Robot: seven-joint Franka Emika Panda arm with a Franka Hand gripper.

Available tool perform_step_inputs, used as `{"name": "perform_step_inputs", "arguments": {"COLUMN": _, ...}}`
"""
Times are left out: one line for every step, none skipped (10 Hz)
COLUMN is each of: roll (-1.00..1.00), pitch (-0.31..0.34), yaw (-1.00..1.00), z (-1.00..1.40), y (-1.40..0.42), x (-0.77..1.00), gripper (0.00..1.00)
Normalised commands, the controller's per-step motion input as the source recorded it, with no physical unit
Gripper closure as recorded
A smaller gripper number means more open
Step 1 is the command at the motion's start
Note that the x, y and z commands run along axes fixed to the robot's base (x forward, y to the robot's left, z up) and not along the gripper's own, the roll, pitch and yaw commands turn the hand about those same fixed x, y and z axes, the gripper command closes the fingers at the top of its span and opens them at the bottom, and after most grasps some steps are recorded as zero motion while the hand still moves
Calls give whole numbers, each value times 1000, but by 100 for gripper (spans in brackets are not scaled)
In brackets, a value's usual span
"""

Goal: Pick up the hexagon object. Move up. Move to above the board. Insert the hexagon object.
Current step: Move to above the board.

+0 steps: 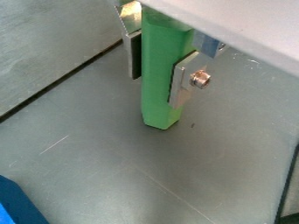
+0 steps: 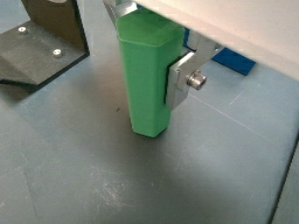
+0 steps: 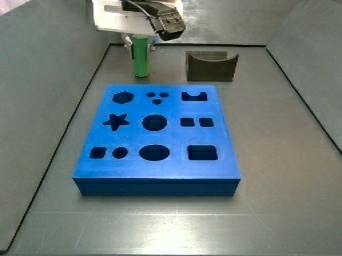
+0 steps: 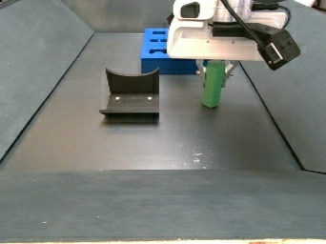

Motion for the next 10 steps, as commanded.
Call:
{"name": "perform_step_inputs", "arguments": {"roll": -84, "pitch": -12, "yaw": -52, "z": 1000, "y": 66, "x": -102, "gripper": 100}}
{"name": "perform_step_inputs", "arguments": {"roll": -85, "pitch": -12, "yaw": -52, "z": 1000, "y": 66, "x": -101, "gripper": 100}}
{"name": "perform_step_inputs", "arguments": {"roll": -86, "pitch": -14, "yaw": -52, "z": 1000, "y": 65, "x": -100, "gripper": 100}}
{"name": "perform_step_inputs", "arguments": {"roll": -87, "pitch": -14, "yaw": -52, "z": 1000, "y": 64, "x": -100, "gripper": 100}}
{"name": "perform_step_inputs", "arguments": {"roll": -88, "pitch": -15, "yaw": -52, "z": 1000, "y": 64, "x": -99, "gripper": 100}}
{"name": "perform_step_inputs", "arguments": {"roll": -93, "pitch": -17, "yaw": -52, "z": 1000, "y": 63, "x": -98, "gripper": 100}}
{"name": "perform_step_inputs", "arguments": {"roll": -97, "pitch": -17, "yaw": -51, "z": 1000, "y": 62, "x": -97, "gripper": 100}}
{"name": "perform_step_inputs", "arguments": {"roll": -98, "pitch": -18, "yaw": -50, "z": 1000, "y": 62, "x": -97, "gripper": 100}}
{"name": "perform_step_inputs", "arguments": {"roll": -98, "pitch": -19, "yaw": -51, "z": 1000, "y": 62, "x": -96, "gripper": 100}}
{"name": "perform_step_inputs", "arguments": {"roll": -98, "pitch": -19, "yaw": -52, "z": 1000, "y": 61, "x": -96, "gripper": 100}}
